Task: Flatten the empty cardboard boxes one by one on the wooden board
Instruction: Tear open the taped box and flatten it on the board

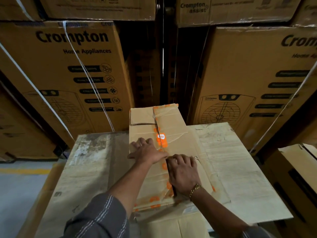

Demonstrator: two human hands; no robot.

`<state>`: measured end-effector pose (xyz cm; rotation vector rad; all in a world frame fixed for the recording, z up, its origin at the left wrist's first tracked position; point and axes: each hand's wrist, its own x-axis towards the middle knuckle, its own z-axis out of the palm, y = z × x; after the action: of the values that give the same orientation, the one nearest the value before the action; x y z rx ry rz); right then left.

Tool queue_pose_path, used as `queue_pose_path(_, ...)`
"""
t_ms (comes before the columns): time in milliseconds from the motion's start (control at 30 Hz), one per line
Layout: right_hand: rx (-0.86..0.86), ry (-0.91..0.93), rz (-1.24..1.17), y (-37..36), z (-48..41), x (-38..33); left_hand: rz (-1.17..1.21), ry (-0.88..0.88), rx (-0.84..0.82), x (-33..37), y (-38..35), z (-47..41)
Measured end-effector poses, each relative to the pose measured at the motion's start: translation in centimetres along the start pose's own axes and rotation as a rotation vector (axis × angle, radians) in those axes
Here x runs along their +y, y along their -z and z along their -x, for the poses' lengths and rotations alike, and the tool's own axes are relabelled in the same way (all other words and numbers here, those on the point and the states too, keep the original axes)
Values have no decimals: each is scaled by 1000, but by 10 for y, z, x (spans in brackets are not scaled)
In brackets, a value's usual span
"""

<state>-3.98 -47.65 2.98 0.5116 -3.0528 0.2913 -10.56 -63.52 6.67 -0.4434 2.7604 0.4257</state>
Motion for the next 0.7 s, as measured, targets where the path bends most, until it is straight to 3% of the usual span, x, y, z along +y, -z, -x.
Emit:
queue_pose_path(233, 1, -67, -21, 3, -7, -4, 177, -18, 29, -21, 17, -5)
queue_pose_path(467, 287, -43, -31, 16, 8, -7, 285, -42, 76, -28, 33, 7)
queue_pose_path(700, 467, 40, -151, 29, 39, 2, 313, -54, 64, -28, 39, 11)
